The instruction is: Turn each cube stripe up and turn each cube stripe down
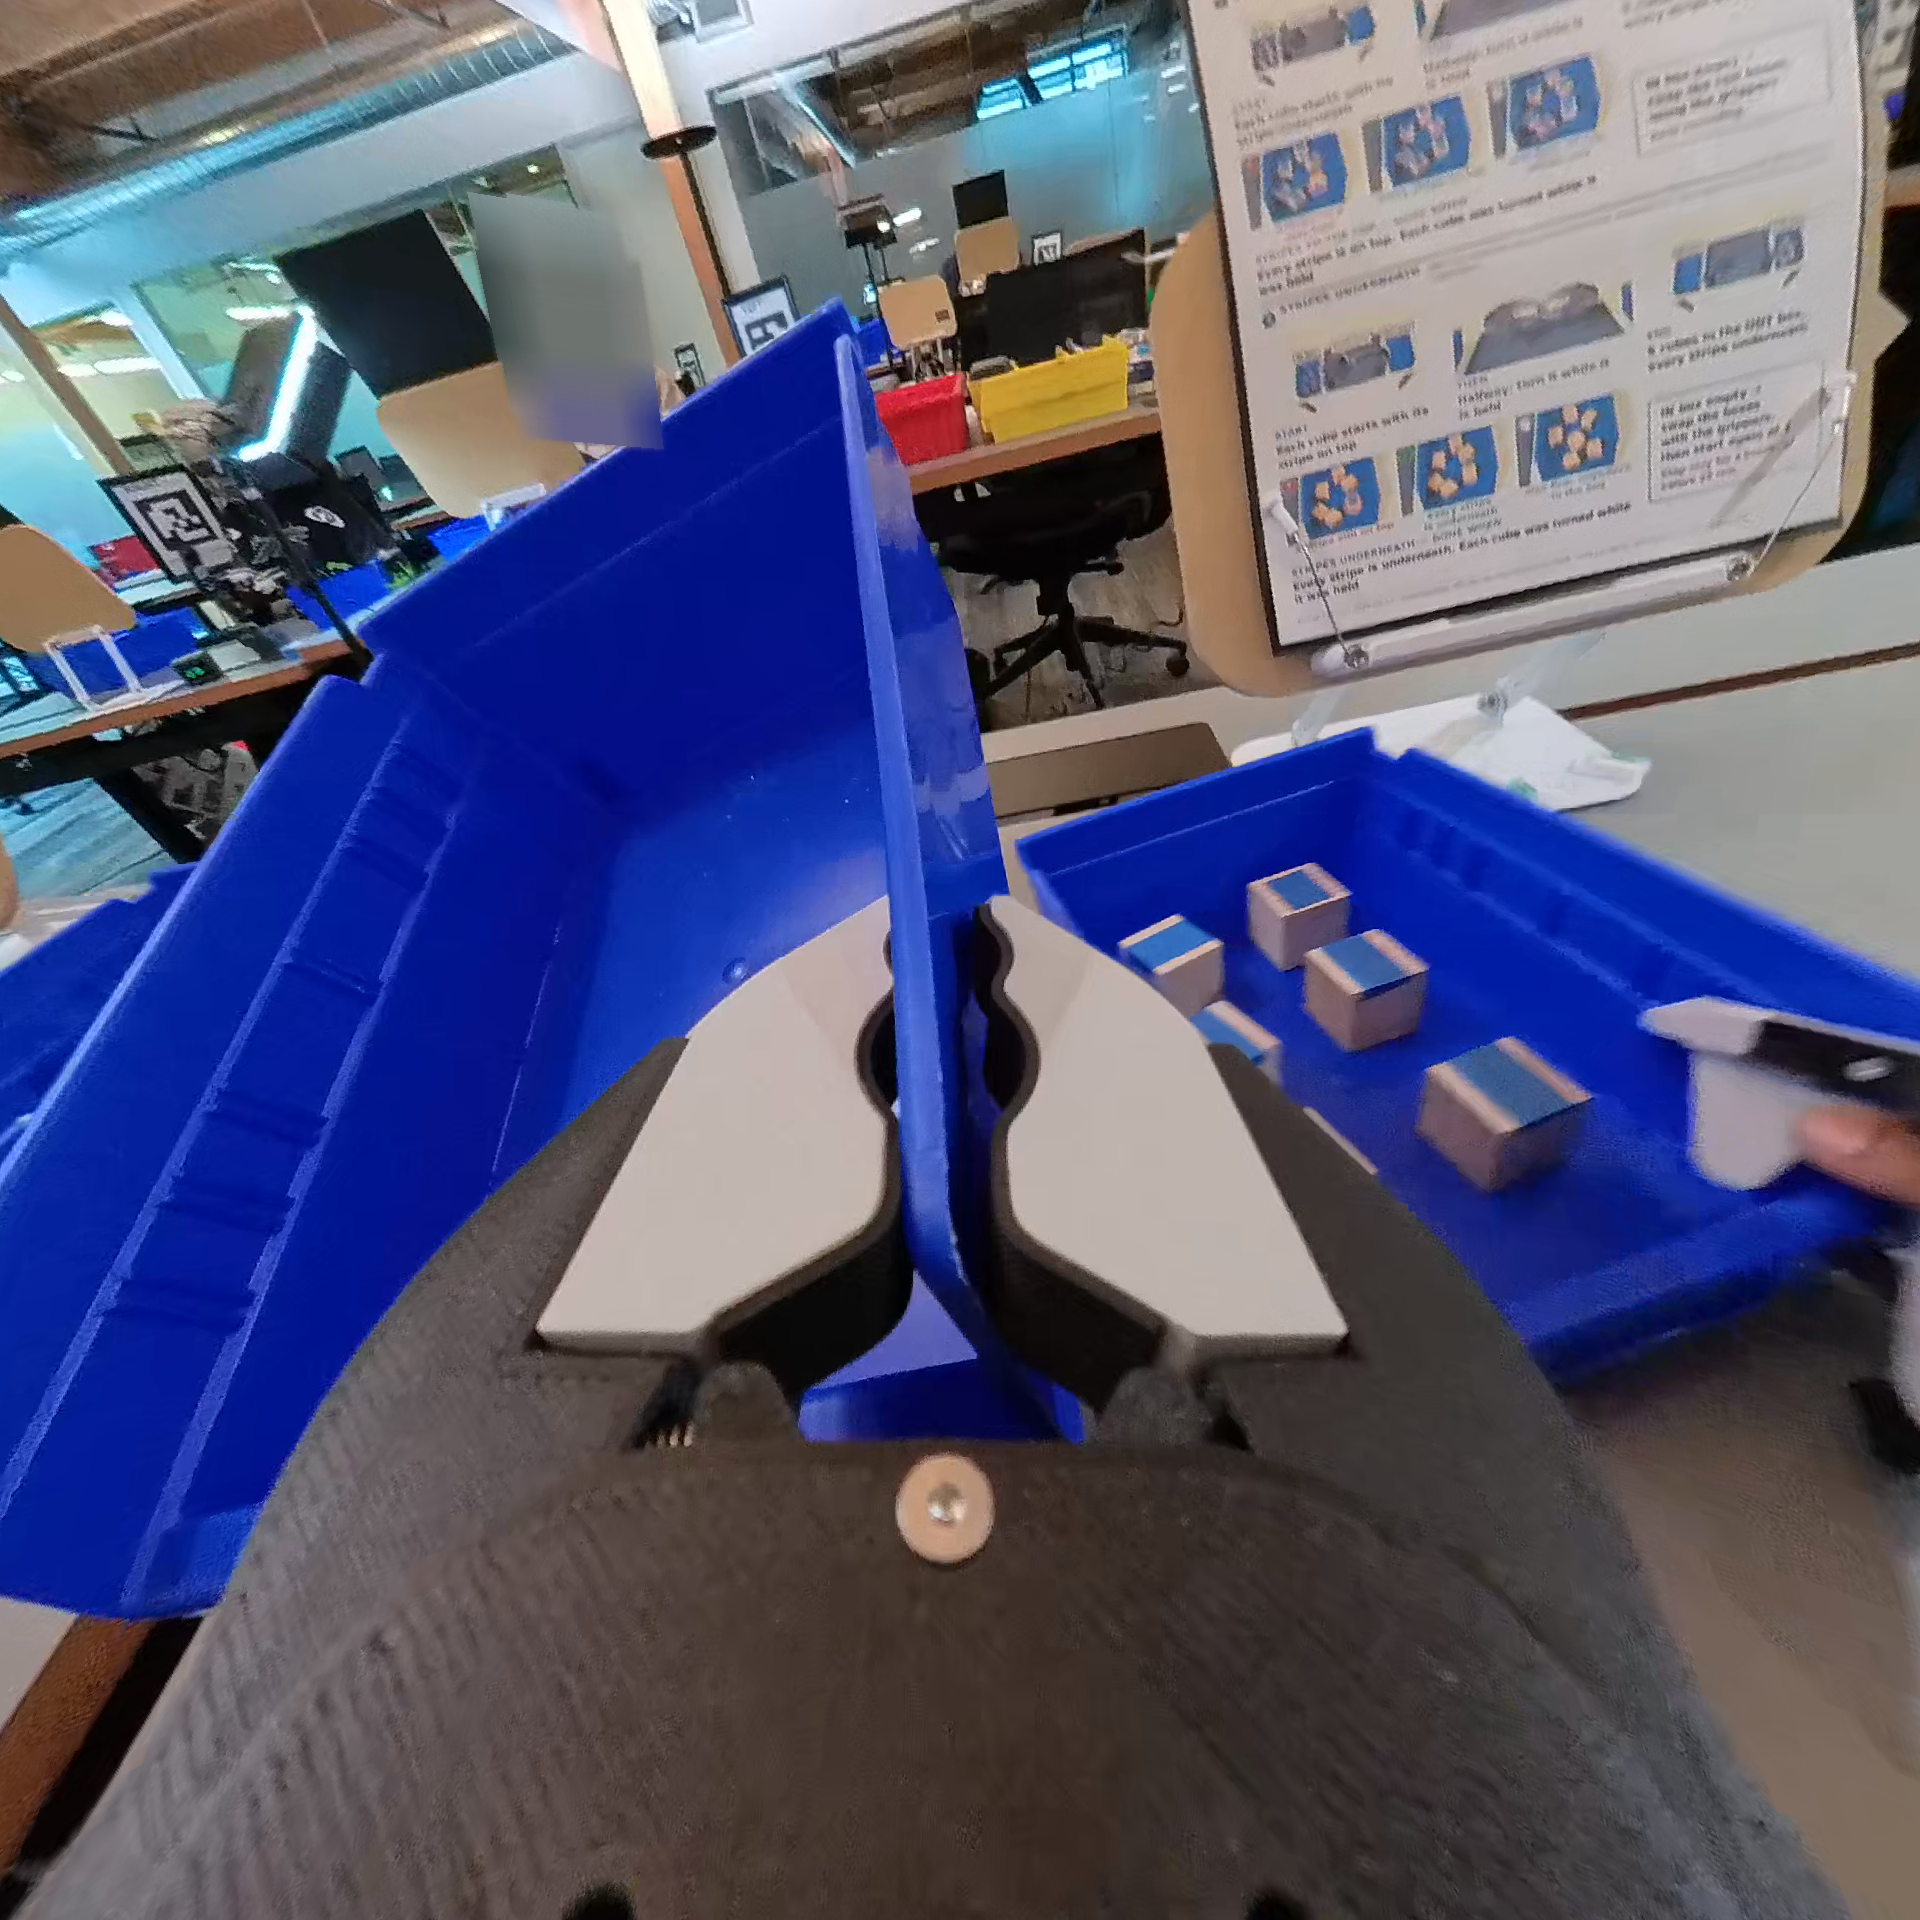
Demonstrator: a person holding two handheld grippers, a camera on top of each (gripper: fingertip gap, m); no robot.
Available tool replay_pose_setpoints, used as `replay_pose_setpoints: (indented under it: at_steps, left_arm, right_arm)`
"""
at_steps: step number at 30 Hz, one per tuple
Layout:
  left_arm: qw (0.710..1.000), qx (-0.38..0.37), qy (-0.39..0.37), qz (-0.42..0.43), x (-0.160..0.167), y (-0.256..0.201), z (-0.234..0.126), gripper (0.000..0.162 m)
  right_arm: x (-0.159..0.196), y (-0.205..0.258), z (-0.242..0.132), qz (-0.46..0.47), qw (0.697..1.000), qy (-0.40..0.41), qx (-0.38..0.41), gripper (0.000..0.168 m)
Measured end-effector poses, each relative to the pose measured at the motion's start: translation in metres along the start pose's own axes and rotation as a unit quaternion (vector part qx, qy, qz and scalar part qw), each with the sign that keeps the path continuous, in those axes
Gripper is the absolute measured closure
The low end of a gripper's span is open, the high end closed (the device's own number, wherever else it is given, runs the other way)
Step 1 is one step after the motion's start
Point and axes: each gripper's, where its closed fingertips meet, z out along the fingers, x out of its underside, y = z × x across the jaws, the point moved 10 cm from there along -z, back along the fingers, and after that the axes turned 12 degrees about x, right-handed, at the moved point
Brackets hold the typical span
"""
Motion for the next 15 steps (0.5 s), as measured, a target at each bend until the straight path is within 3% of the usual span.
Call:
replay_pose_setpoints:
  at_steps: [8, 12, 15]
  left_arm:
    - [0.999, -0.032, -0.018, -0.003, -0.016, 0.03, -0.032, 0.154]
    - [0.998, -0.055, -0.018, -0.014, -0.014, 0.048, -0.043, 0.154]
    - [0.997, -0.074, -0.013, -0.015, -0.009, 0.06, -0.048, 0.154]
  right_arm:
    - [0.056, 0.131, 0.016, -0.016, 1.0, 0.001, -0.018, 0.156]
    - [0.082, 0.187, 0.015, 0.005, 0.997, 0.026, -0.069, 0.137]
    - [0.097, 0.221, 0.013, -0.046, 0.993, 0.031, -0.106, 0.127]
